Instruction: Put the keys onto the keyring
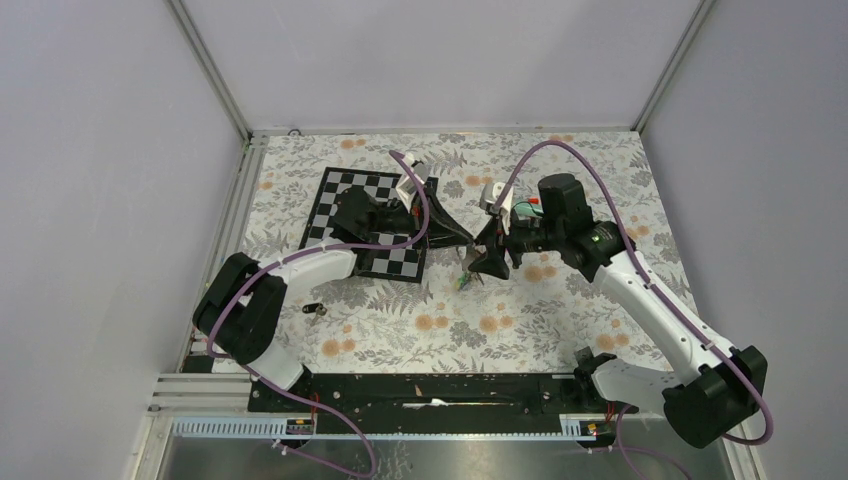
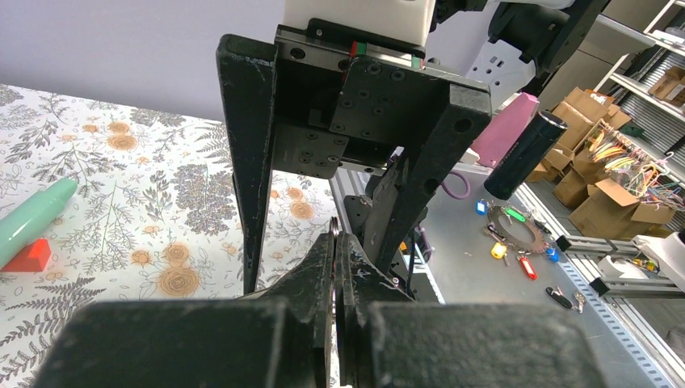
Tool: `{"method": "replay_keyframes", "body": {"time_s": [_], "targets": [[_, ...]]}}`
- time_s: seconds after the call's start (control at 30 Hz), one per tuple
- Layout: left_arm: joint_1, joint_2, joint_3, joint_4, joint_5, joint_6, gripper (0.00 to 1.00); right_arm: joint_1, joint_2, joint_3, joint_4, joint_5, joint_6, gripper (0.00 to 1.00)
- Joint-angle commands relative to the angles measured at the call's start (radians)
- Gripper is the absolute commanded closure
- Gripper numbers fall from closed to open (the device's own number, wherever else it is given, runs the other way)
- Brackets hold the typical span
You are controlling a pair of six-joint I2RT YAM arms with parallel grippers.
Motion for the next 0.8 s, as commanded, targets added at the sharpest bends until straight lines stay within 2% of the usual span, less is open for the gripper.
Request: {"method": "replay_keyframes", "body": {"time_s": [0.0, 0.2, 0.33, 0.77], "targets": [[-0.004, -0.05, -0.006, 0.077, -0.021, -0.005, 1.0, -0.005, -0.006, 0.004, 0.015, -0.009, -0.028, 0.33], [-0.005, -0.046, -0.007, 0.072, -0.017, 0.004, 1.0, -0.009, -0.029, 0.028, -0.068, -0.018, -0.088, 0.33], [-0.005, -0.049, -0.007, 0.072, -0.017, 0.004, 1.0, -0.008, -0.028, 0.043, -0.108, -0.037, -0.113, 0.38], [-0.005, -0.053, -0.012, 0.066, -0.01, 0.012, 1.0, -0.008, -0.016, 0.066, -0.095, -0.034, -0.104, 0.7]]}}
